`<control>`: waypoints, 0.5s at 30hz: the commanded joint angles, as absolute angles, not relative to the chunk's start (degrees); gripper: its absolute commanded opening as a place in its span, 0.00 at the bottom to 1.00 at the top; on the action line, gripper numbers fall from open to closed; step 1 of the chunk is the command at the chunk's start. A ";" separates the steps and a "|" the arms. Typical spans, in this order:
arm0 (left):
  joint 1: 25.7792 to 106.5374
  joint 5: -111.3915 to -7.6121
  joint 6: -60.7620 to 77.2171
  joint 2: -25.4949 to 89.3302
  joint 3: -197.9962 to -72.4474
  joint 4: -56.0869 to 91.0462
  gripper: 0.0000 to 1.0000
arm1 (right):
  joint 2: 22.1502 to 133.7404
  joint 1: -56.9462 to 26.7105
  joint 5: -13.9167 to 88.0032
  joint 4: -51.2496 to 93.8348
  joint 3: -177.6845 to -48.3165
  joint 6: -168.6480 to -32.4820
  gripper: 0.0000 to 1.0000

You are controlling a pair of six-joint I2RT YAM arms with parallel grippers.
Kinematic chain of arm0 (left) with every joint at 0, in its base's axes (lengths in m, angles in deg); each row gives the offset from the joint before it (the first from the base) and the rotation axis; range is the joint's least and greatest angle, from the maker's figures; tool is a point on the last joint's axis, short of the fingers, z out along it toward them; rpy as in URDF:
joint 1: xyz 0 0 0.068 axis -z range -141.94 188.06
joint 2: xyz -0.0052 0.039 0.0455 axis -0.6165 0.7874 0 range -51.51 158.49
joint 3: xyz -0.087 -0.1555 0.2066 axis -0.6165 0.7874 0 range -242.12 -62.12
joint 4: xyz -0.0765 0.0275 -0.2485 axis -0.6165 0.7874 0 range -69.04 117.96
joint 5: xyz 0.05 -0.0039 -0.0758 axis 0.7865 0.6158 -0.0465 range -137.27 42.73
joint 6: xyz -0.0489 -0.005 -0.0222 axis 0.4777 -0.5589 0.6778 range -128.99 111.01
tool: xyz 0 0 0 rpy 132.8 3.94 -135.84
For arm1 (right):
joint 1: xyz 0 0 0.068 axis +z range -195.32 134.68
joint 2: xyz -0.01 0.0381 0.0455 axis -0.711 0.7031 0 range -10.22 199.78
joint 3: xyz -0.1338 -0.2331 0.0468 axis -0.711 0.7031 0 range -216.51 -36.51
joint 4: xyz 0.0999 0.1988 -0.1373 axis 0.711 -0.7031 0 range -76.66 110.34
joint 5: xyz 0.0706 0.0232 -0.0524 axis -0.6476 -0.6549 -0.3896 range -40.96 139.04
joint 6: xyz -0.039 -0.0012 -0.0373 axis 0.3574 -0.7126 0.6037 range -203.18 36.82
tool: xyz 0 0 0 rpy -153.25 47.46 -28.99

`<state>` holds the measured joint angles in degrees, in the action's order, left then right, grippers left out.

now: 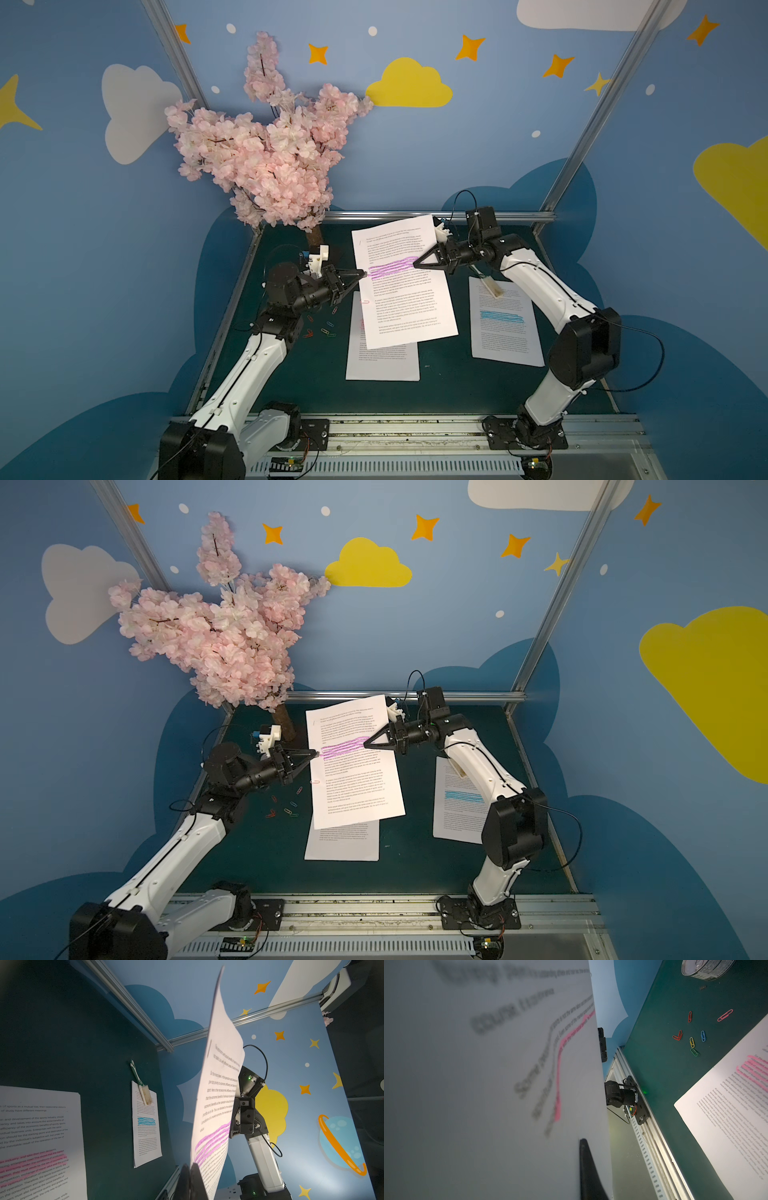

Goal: Unclip the paperclips from the documents
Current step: Remove the paper clip from the document.

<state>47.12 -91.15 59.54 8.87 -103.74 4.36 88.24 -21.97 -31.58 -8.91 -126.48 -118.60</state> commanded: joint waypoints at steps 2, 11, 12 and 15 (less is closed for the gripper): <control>46.94 -90.79 56.43 7.40 -106.06 7.41 0.02 | 86.66 -22.68 -32.22 -11.75 -126.09 -115.83 0.00; 46.06 -89.74 55.50 7.09 -105.61 8.58 0.02 | 84.76 -24.90 -32.09 -18.67 -126.25 -110.29 0.00; 46.11 -89.72 55.51 7.04 -105.61 8.65 0.02 | 84.52 -25.09 -32.12 -19.19 -126.25 -109.94 0.00; 45.88 -89.73 55.40 7.06 -105.44 8.74 0.02 | 83.59 -25.71 -32.00 -20.21 -126.07 -109.05 0.00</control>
<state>47.23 -92.16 56.81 7.62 -104.47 6.98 87.30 -23.30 -30.55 -17.11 -126.37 -111.76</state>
